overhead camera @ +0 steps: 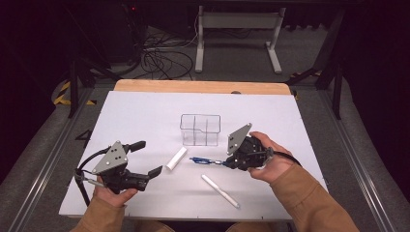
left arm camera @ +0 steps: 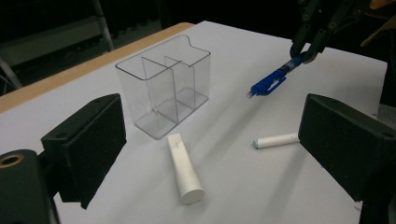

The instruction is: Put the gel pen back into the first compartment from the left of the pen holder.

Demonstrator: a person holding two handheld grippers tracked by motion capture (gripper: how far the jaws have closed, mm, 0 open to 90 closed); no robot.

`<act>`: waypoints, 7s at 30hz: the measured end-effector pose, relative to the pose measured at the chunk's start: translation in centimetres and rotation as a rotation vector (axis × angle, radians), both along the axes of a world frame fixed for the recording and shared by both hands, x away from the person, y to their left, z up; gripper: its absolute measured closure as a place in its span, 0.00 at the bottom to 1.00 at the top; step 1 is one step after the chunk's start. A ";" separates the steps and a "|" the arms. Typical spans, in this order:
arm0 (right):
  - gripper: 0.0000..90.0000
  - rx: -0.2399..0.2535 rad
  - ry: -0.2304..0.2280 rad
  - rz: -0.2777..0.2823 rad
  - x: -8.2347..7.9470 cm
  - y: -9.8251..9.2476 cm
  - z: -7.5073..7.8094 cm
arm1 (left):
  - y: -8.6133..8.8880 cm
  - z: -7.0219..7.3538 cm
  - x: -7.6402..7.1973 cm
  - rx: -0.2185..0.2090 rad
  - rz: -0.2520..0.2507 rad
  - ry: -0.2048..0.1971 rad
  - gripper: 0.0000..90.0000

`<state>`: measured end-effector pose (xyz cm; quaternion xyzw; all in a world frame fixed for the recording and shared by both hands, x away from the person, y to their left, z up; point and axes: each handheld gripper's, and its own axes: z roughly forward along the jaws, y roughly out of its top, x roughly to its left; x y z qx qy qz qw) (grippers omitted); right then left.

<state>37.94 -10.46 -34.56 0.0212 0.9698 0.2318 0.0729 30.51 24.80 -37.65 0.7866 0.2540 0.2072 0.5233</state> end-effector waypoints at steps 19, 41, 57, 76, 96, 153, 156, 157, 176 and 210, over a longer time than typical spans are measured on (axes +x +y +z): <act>0.90 -0.043 0.032 0.102 0.1 3.4 -0.9 | -3.6 0.4 1.1 0.127 -0.123 0.004 0.17; 0.90 -0.068 0.053 0.148 -0.3 4.9 -1.6 | -7.1 1.2 2.8 0.304 -0.250 0.054 0.31; 0.90 -0.054 0.057 0.173 -0.2 5.5 -1.8 | -10.1 0.0 4.1 0.466 -0.347 0.137 0.52; 0.90 -0.048 0.054 0.164 -0.3 5.7 -2.0 | -11.9 -1.4 4.7 0.571 -0.450 0.199 0.85; 0.90 -0.049 0.049 0.175 -0.4 5.8 -2.0 | -12.2 -2.0 5.1 0.606 -0.483 0.228 0.88; 0.41 0.456 -0.010 -0.221 -1.8 -1.5 -3.7 | -7.6 4.4 9.5 0.057 -0.237 0.025 0.88; 0.41 0.476 -0.013 -0.233 -1.7 -1.6 -4.0 | -7.7 4.6 9.8 0.046 -0.228 0.012 0.88; 0.41 0.486 -0.010 -0.237 -1.7 -1.6 -4.0 | -7.7 4.7 9.9 0.034 -0.219 0.013 0.88; 0.41 0.521 0.007 -0.247 -1.7 -1.8 -4.6 | -7.9 3.6 13.6 -0.093 -0.161 -0.041 0.88; 0.41 0.529 0.026 -0.245 -1.7 -2.1 -4.6 | -8.2 -0.2 17.7 -0.087 -0.093 0.008 0.88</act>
